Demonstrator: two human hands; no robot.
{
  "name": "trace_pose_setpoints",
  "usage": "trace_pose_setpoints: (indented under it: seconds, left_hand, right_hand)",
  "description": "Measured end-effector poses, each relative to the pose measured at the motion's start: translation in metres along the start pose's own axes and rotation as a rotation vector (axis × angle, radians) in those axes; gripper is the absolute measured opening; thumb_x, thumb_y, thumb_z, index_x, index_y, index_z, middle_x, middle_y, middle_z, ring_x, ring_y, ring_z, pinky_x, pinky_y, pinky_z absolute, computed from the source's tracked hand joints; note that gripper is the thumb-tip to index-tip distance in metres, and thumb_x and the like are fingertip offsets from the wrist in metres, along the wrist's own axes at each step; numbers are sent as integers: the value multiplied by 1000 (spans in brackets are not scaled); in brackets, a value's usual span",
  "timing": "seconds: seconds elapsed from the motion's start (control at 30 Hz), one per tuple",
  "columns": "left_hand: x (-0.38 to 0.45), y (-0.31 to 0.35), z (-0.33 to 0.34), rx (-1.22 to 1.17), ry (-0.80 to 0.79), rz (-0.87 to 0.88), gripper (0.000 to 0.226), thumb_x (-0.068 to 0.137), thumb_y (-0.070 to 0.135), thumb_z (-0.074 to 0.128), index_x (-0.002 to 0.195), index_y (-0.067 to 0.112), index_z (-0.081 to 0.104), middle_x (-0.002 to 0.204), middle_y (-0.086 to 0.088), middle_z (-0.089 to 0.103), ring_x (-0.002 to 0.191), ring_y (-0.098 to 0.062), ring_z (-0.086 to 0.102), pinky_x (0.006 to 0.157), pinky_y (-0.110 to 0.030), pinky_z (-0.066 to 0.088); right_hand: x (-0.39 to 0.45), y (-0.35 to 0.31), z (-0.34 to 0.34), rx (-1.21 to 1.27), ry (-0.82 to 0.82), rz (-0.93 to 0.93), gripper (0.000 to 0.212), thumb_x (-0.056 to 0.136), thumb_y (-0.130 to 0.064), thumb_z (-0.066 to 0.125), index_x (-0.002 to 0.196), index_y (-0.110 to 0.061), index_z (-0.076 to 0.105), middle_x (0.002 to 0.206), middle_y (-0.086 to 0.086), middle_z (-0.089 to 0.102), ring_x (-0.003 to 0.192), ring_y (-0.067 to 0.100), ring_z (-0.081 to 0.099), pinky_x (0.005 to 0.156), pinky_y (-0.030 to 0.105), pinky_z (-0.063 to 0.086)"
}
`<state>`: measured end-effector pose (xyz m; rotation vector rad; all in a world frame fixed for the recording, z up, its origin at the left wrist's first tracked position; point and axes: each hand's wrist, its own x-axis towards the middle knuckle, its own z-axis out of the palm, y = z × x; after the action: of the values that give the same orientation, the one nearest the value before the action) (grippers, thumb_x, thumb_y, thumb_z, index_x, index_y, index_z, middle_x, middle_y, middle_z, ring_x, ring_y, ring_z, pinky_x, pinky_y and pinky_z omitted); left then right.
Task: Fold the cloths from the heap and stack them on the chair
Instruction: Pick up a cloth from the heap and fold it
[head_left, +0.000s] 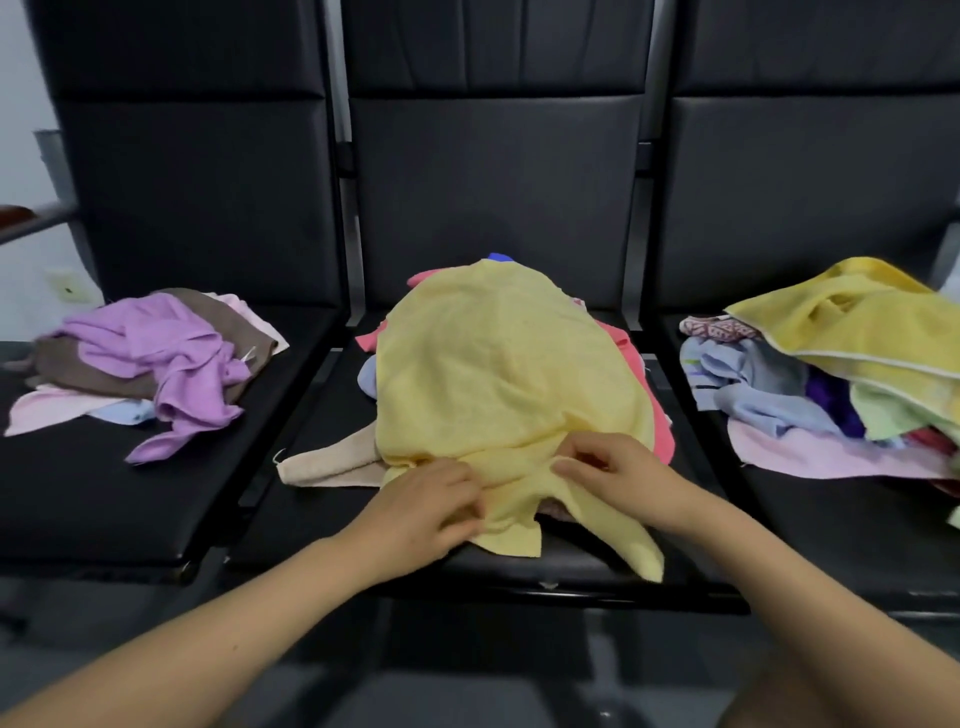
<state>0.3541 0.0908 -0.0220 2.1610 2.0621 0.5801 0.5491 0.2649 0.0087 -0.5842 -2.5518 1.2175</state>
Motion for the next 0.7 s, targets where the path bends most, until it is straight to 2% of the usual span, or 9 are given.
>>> trace_pose_setpoints:
  seconds: [0.07, 0.17, 0.27, 0.33, 0.4, 0.47, 0.57, 0.63, 0.7]
  left_hand:
    - [9, 1, -7, -204, 98, -122, 9, 94, 33, 57, 88, 27, 60, 82, 25, 57, 83, 8, 51, 73, -17, 40]
    - [26, 3, -29, -587, 280, -385, 15, 98, 18, 54, 85, 24, 60, 73, 18, 59, 70, 2, 51, 67, -19, 40]
    - [46, 9, -50, -964, 370, -594, 19, 100, 19, 48, 95, 14, 66, 87, 5, 66, 84, -9, 60, 68, -21, 46]
    - [57, 8, -54, -1109, 395, -707, 24, 100, 20, 45, 102, 12, 67, 99, -1, 69, 94, -13, 64, 71, -23, 52]
    - [66, 1, -51, -1049, 392, -781, 27, 101, 23, 42, 107, 12, 66, 108, -5, 67, 104, -21, 62, 87, -33, 53]
    - [74, -12, -45, -815, 349, -809, 31, 102, 29, 38, 109, 10, 62, 112, -7, 64, 108, -23, 59, 95, -36, 46]
    - [79, -31, -39, -646, 335, -829, 39, 102, 37, 36, 108, 7, 60, 109, -8, 63, 104, -22, 58, 92, -36, 44]
    - [80, -38, -36, -605, 343, -817, 45, 101, 41, 36, 107, 3, 59, 101, -8, 63, 97, -22, 58, 86, -35, 45]
    - [80, -43, -31, -546, 388, -757, 47, 101, 42, 36, 104, 0, 57, 97, -8, 61, 92, -22, 57, 82, -35, 44]
  right_hand:
    - [9, -7, -8, 143, 35, 35, 26, 98, -19, 55, 73, -16, 60, 71, -3, 53, 69, 8, 47, 67, 25, 39]
    - [27, -21, -25, 368, 89, 75, 32, 99, -15, 52, 68, -19, 62, 71, -6, 54, 71, 8, 48, 67, 24, 38]
    - [47, -34, -38, 534, -2, 155, 27, 98, -16, 53, 77, -17, 71, 81, -3, 66, 78, 11, 60, 73, 27, 47]
    - [61, -33, -36, 391, 31, 178, 20, 97, -19, 55, 86, -15, 71, 88, -1, 69, 83, 11, 62, 77, 28, 50]
    - [72, -16, -29, -53, 141, 137, 11, 94, -22, 57, 91, -20, 67, 88, -6, 66, 83, 10, 60, 74, 26, 47]
    - [70, 5, -15, -335, 296, 55, 9, 92, -21, 58, 99, -24, 64, 89, -6, 59, 87, 12, 56, 74, 27, 45]
    - [52, 15, 0, -273, 538, -295, 16, 88, -19, 54, 98, -18, 67, 92, -6, 56, 91, 12, 52, 81, 25, 43]
    - [43, 1, 3, -274, 454, -499, 20, 90, -26, 53, 97, -16, 68, 93, -5, 59, 92, 12, 54, 82, 22, 43]
    - [42, -4, 10, -378, 273, -560, 25, 89, -37, 57, 100, -18, 69, 95, -7, 61, 93, 12, 56, 80, 23, 45]
